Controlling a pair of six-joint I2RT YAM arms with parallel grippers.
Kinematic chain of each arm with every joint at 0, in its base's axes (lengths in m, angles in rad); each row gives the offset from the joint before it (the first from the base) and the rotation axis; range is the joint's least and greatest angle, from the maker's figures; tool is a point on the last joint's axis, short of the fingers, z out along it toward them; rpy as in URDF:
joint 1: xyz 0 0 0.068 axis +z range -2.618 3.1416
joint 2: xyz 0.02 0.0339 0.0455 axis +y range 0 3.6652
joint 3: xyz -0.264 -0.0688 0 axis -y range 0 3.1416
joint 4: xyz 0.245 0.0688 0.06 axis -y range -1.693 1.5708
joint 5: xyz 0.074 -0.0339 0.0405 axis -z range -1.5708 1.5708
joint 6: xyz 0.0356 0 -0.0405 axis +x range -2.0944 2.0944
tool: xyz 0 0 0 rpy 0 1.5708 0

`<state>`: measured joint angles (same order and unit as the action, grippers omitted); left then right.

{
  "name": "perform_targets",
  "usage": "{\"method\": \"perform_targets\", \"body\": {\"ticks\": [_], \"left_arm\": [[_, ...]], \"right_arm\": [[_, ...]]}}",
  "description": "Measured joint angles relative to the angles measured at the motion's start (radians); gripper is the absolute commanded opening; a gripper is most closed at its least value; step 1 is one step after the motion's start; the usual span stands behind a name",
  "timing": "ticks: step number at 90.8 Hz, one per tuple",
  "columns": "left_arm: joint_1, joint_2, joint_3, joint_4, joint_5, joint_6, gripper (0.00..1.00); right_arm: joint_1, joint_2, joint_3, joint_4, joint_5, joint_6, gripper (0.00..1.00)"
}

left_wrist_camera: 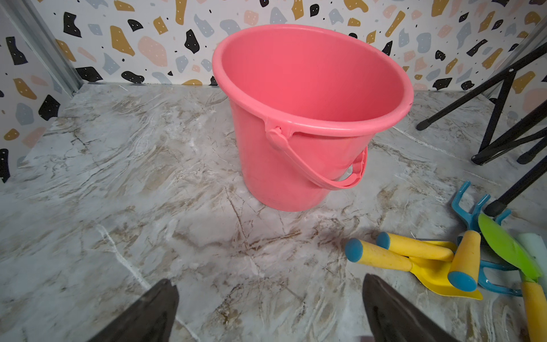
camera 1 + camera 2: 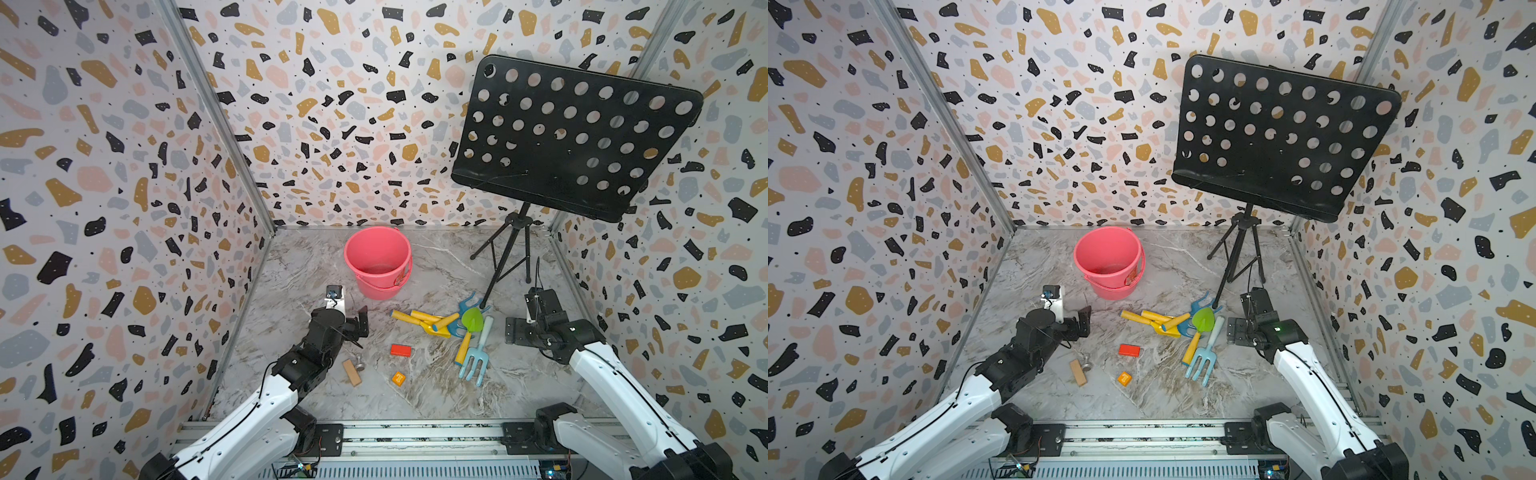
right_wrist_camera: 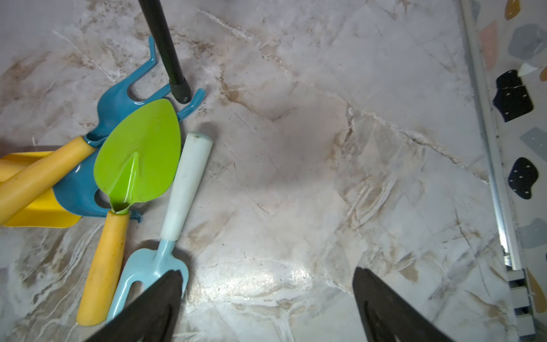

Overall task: Organize the gardening tools
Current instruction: Pick up the gardening tool from the center of the board.

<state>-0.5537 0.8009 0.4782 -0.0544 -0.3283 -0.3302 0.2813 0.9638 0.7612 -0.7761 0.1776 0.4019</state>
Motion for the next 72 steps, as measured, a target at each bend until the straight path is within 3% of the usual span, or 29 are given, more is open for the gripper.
{"method": "perform_targets", "body": {"ticks": [49, 72], "left_arm": [[-0.005, -0.062, 0.009, -0.033, -0.034, -0.035, 0.99], [-0.005, -0.07, 0.009, -0.044, -0.053, -0.052, 0.99]], "right_arm": [[0.09, 0.061, 0.001, -0.066, -0.171, 0.042, 0.64], [0.118, 0.114, -0.029, 0.015, -0.261, 0.068, 0.59]]}}
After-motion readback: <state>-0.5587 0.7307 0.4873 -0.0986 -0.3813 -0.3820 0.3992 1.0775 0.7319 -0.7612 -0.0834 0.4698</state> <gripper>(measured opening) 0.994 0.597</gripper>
